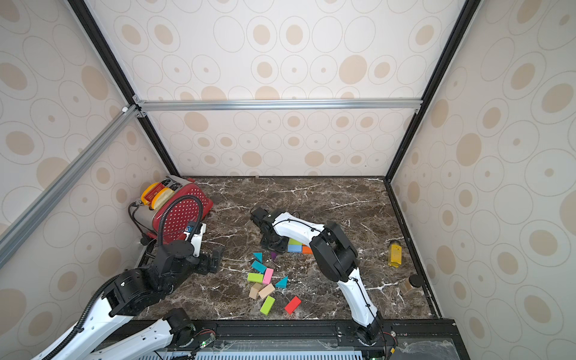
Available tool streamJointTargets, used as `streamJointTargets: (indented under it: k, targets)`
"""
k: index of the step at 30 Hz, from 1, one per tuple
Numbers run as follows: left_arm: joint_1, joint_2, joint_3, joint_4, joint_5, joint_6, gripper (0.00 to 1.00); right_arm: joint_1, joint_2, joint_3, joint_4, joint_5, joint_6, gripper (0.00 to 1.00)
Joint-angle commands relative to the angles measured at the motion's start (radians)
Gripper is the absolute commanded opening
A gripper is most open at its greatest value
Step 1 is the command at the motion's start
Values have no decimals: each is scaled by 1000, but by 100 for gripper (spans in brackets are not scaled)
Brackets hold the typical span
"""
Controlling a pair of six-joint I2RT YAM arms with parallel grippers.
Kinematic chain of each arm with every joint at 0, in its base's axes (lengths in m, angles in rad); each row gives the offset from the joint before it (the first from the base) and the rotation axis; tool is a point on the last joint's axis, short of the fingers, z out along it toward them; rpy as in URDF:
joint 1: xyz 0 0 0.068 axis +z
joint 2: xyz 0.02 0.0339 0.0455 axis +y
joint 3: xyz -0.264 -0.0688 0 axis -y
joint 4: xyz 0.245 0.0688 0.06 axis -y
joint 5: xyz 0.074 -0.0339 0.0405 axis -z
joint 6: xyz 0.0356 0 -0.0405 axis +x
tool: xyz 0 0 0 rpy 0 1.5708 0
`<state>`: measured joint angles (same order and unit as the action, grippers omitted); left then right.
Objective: Assemble a piece of candy with building blocks
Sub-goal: Adjust the building block at the center of the board.
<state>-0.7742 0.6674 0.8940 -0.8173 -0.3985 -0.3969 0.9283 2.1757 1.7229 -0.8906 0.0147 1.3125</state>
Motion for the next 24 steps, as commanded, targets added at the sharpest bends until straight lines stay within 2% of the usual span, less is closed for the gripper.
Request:
streamJointTargets:
  k: [1,9,12,15,16,19,22,24]
  targets:
    - [6,-6,5,1,-1,-3,99,9,15,-16,9,-15,8,42]
    - [6,-5,5,0,0,-3,99,9,7,-22,15,-13,-16,33]
    - [5,-5,5,0,0,-2,99,12,-2,-17,11,-8,-59,27]
    - [6,-4,5,0,-2,-2,99,13,-23,-11,-11,20,-120,27]
    - [5,-5,6,1,-2,-2,99,13,-31,-17,-17,27,-136,29]
    - [5,-3,5,1,2,-3,99,14,-38,-14,-10,31,-223,44]
    - [5,1,5,2,1,-3,99,25,-39,-4,5,17,-327,52]
    - [5,1,5,1,0,-2,99,32,-50,-21,35,6,-374,54]
